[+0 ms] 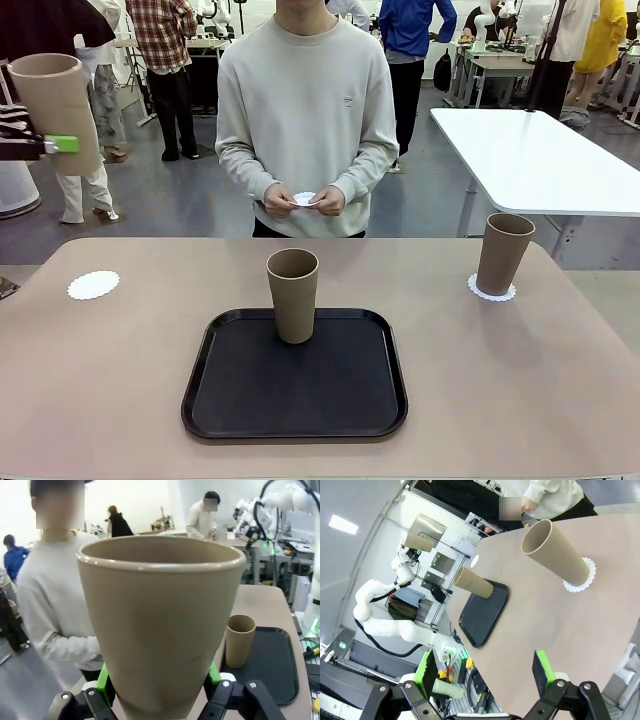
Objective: Place coasters on the table and set cups on them.
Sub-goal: Take one Reusable plastic cup from the Flat Tray and place it on a coaster set by the human.
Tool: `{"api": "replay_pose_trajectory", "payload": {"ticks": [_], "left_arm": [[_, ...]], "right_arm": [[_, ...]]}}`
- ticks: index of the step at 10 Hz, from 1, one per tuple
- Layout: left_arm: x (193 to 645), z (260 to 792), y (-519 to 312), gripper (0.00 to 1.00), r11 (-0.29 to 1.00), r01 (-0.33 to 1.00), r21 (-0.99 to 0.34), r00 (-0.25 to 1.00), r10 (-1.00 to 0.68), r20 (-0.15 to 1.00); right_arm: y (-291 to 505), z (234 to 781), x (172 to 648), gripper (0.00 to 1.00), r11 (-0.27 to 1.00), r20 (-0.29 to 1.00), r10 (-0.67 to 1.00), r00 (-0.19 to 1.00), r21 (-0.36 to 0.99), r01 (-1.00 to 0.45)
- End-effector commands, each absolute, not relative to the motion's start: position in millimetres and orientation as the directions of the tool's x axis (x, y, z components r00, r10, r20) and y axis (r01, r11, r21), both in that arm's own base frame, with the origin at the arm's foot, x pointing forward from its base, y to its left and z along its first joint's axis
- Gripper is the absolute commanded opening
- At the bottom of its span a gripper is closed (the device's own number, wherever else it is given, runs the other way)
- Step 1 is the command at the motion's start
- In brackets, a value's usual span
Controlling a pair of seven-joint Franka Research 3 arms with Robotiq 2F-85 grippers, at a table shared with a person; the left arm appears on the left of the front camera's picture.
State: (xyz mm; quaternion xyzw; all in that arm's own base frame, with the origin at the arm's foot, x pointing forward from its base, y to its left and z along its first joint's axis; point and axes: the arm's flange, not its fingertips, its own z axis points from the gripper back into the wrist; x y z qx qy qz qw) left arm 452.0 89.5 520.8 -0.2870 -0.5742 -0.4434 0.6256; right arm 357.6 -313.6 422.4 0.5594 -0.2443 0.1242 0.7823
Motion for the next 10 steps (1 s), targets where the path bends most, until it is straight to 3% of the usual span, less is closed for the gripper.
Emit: {"api": "replay_pose_trajectory", "payload": {"ticks": [1, 6, 10], "left_arm": [[450.3, 527.0, 112.7, 0.84, 0.511, 0.853, 0.105, -0.004, -0.194, 0.981], [459.6, 501.4, 191.2, 0.84, 0.607, 0.793, -0.046, 0.108, -0.066, 0.992], [455.1, 489.5, 193.9, 0.84, 0.615, 0.788, -0.025, 0.115, -0.107, 0.988]], "right_arm": [[-313.2, 421.6, 356.7, 1.0, 0.342, 0.515, -0.083, 0.853, 0.819, -0.461], [-313.2, 421.6, 356.7, 1.0, 0.342, 0.515, -0.083, 0.853, 0.819, -0.461], [-313.2, 421.6, 356.7, 1.0, 0.342, 0.515, -0.083, 0.853, 0.819, -0.461]]}}
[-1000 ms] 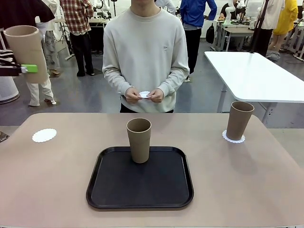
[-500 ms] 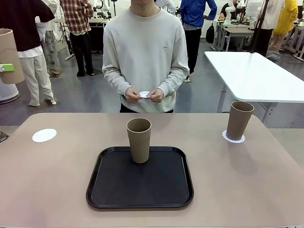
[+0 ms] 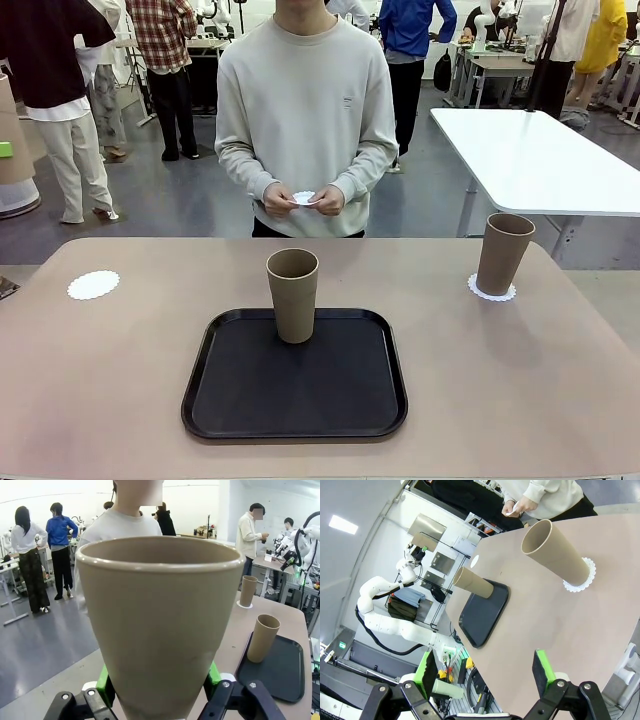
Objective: Place coasters on the table and set cups on them.
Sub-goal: Take one Reusable plastic cup from the Flat Tray and place it on a coaster set by the human.
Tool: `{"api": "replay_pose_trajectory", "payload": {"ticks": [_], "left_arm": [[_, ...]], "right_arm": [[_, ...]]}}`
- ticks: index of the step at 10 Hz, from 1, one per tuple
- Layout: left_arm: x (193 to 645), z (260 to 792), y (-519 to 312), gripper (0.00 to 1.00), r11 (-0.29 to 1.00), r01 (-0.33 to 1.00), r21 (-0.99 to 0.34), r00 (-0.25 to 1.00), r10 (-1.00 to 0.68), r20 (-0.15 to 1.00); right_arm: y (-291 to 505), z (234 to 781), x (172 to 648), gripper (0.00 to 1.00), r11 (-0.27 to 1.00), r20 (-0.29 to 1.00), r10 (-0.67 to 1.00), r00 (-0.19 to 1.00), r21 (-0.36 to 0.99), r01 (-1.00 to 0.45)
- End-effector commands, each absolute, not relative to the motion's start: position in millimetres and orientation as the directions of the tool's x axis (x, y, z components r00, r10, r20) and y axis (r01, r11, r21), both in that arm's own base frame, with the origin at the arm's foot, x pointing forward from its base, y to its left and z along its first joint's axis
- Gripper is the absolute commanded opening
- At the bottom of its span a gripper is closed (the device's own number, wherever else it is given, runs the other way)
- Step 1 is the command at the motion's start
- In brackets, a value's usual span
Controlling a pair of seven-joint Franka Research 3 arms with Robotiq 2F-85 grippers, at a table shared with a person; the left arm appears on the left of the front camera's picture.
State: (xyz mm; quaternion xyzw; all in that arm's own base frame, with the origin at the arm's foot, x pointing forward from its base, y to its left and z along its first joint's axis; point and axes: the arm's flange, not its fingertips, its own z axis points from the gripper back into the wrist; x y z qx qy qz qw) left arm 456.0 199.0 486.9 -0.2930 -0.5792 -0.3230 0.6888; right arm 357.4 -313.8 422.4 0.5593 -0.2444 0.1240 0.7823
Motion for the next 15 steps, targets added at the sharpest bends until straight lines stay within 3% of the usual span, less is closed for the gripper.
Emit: {"api": "replay_pose_trajectory", "payload": {"ticks": [1, 5, 10, 15], "left_arm": [[455.1, 489.5, 193.9, 0.84, 0.615, 0.788, -0.025, 0.115, -0.107, 0.988], [457.0, 486.9, 196.5, 0.84, 0.616, 0.787, -0.029, 0.12, -0.107, 0.987], [478.5, 377.0, 221.5, 0.84, 0.547, 0.826, -0.135, 0.164, -0.004, 0.987], [491.3, 303.7, 210.5, 0.84, 0.501, 0.864, -0.06, 0.133, -0.111, 0.985]], "right_arm": [[-313.2, 421.6, 356.7, 1.0, 0.342, 0.515, -0.083, 0.853, 0.819, -0.461], [-313.2, 421.6, 356.7, 1.0, 0.342, 0.515, -0.083, 0.853, 0.819, -0.461], [-313.2, 421.6, 356.7, 1.0, 0.342, 0.515, -0.083, 0.853, 0.819, -0.461], [-313.2, 421.6, 356.7, 1.0, 0.342, 0.515, -0.083, 0.853, 0.819, -0.461]]}}
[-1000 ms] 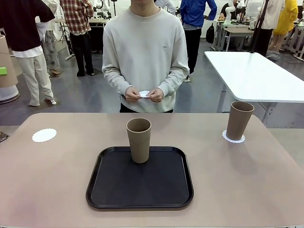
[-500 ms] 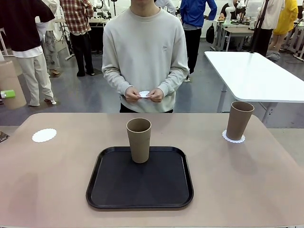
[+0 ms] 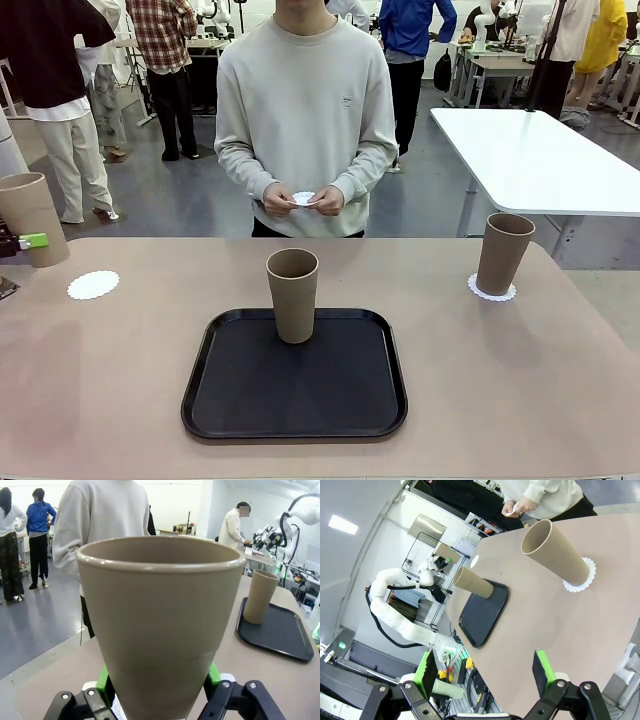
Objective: Place coasters on the table and set cups on them.
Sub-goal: Take one Reusable plastic cup from the Flat Tray and place it on a coaster set by the human.
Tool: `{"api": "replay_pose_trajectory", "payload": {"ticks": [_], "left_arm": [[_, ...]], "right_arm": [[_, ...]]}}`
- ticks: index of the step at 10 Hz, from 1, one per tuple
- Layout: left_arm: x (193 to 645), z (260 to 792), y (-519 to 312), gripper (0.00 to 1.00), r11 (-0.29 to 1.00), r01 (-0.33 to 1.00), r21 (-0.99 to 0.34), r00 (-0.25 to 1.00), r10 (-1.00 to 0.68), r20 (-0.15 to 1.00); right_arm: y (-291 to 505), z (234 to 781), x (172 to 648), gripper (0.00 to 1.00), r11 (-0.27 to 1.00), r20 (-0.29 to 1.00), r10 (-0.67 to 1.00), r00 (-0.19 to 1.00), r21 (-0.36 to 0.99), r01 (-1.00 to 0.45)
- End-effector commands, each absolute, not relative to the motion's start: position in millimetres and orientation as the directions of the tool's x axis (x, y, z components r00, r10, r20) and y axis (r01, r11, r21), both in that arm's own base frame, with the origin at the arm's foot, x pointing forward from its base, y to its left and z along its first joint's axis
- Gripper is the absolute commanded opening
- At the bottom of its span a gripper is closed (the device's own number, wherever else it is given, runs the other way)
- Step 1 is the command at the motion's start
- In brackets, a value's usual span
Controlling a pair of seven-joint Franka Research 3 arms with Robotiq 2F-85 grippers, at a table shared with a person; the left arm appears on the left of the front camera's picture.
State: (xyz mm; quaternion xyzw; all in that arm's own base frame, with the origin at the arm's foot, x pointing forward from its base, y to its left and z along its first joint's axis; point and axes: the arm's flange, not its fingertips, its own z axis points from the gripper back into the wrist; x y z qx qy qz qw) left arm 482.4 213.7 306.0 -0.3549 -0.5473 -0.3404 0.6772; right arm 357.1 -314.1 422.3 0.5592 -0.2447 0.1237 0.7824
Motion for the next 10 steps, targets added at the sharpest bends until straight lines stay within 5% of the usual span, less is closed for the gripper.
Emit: {"api": "replay_pose_trajectory", "payload": {"ticks": [1, 10], "left_arm": [[494.2, 293.8, 205.6, 0.84, 0.49, 0.871, -0.037, 0.119, -0.136, 0.984], [510.6, 270.6, 188.2, 0.84, 0.479, 0.876, -0.058, 0.144, -0.145, 0.979]], "right_arm": [[-313.2, 421.6, 356.7, 1.0, 0.342, 0.515, -0.083, 0.853, 0.819, -0.461], [-313.2, 421.6, 356.7, 1.0, 0.342, 0.515, -0.083, 0.853, 0.819, -0.461]]}}
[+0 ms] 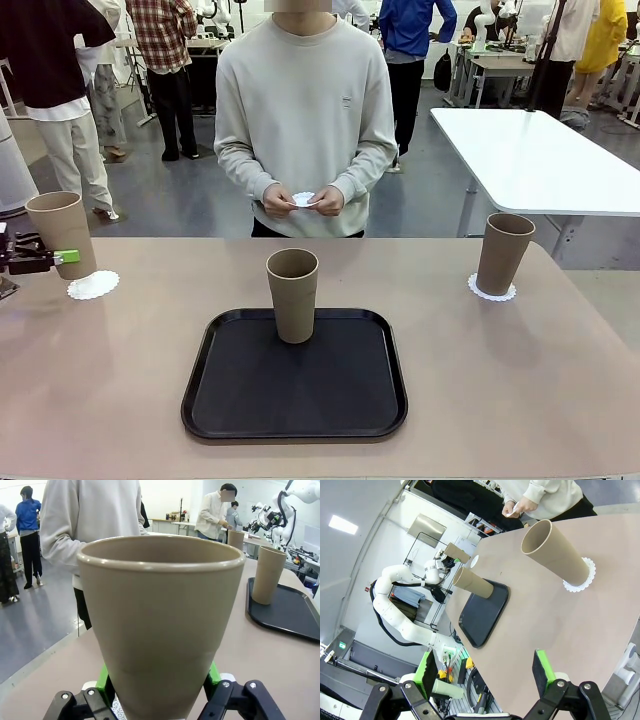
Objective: Place coasters on the table and set cups on them.
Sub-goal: Take one Reusable plastic cup from the Flat Tray and place it on a coaster set by the human.
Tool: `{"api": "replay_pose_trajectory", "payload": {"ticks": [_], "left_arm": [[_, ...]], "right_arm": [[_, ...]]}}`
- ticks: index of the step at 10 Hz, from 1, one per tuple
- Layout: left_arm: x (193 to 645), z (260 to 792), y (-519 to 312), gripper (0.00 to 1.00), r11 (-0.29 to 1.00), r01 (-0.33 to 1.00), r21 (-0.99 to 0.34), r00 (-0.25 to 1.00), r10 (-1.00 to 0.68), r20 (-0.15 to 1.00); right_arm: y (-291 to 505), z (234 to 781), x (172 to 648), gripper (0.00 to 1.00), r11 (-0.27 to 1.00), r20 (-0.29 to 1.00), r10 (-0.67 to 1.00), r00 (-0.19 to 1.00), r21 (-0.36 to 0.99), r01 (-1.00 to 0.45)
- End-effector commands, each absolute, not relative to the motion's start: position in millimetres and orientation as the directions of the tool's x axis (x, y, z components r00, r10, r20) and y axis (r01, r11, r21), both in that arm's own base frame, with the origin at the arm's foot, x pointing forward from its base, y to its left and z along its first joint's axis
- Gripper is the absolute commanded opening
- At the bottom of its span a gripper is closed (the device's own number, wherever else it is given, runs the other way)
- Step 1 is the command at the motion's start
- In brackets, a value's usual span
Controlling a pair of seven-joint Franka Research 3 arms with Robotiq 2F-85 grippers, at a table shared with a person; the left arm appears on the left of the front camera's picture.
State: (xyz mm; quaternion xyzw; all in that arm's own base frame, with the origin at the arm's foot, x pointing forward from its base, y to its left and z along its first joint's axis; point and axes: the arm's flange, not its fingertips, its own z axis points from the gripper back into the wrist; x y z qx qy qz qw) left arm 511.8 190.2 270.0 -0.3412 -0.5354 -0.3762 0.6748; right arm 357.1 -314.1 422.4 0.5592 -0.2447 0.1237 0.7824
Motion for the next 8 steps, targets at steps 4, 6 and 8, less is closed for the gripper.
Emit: {"api": "replay_pose_trajectory", "payload": {"ticks": [4, 6, 8], "left_arm": [[512.7, 260.6, 189.5, 0.84, 0.45, 0.892, -0.039, 0.114, -0.139, 0.984], [517.2, 252.7, 194.0, 0.84, 0.433, 0.901, -0.009, 0.076, -0.136, 0.988], [518.6, 248.1, 194.7, 0.84, 0.42, 0.907, 0.018, 0.049, -0.147, 0.988]], "right_arm": [[-313.2, 421.6, 356.7, 1.0, 0.342, 0.515, -0.083, 0.853, 0.819, -0.461], [-313.2, 421.6, 356.7, 1.0, 0.342, 0.515, -0.083, 0.853, 0.819, -0.461], [-313.2, 421.6, 356.7, 1.0, 0.342, 0.515, -0.083, 0.853, 0.819, -0.461]]}}
